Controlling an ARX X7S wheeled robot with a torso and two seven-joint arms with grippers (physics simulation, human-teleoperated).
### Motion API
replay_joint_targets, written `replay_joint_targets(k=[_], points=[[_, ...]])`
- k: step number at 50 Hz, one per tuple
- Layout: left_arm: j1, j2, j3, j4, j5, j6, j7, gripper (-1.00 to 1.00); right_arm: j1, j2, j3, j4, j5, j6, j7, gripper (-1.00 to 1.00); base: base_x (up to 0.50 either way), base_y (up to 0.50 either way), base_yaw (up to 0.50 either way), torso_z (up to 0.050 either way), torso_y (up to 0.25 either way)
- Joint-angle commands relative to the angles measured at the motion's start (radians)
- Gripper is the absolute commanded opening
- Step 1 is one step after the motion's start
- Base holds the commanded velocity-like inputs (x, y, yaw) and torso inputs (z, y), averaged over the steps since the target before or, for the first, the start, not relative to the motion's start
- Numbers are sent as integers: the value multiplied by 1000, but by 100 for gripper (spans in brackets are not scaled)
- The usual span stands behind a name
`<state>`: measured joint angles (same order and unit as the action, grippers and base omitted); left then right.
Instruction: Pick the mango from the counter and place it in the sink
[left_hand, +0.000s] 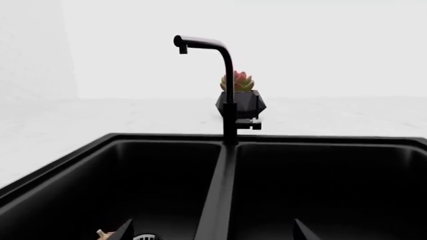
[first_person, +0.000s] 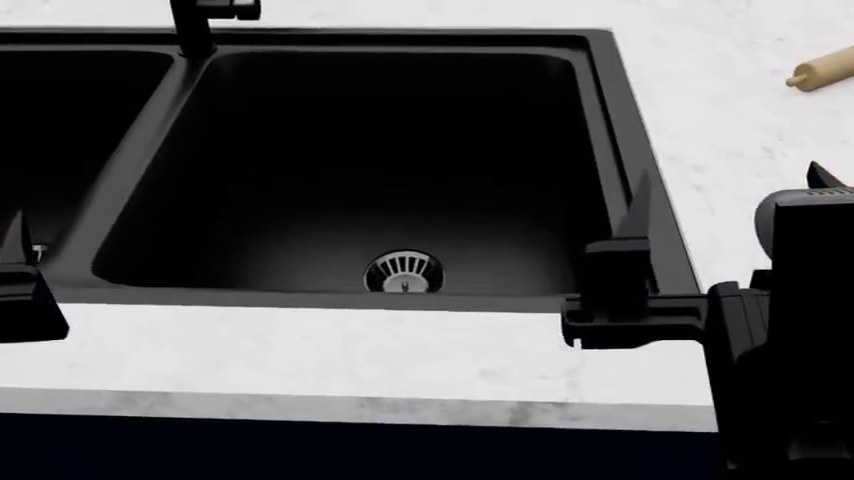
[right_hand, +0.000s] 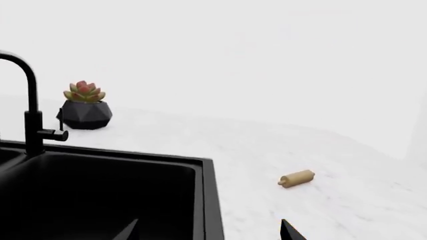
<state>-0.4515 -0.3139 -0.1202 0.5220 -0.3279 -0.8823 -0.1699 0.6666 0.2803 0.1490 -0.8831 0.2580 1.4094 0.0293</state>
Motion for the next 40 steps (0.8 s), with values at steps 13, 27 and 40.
replay_joint_targets(k=[13,27,40], points=[[24,7,-22,22,-32,-4,-1,100,-23,-18,26,-13,31,-10,-14,100,334,0,0,0,0],[31,5,-9,11,-29,21,0,100,-39,-23,34,0,41,-41,-16,100,336,0,0,0,1],[29,4,3,2,-29,29,-1,100,-57,-24,42,12,47,-57,-14,100,337,0,0,0,0]])
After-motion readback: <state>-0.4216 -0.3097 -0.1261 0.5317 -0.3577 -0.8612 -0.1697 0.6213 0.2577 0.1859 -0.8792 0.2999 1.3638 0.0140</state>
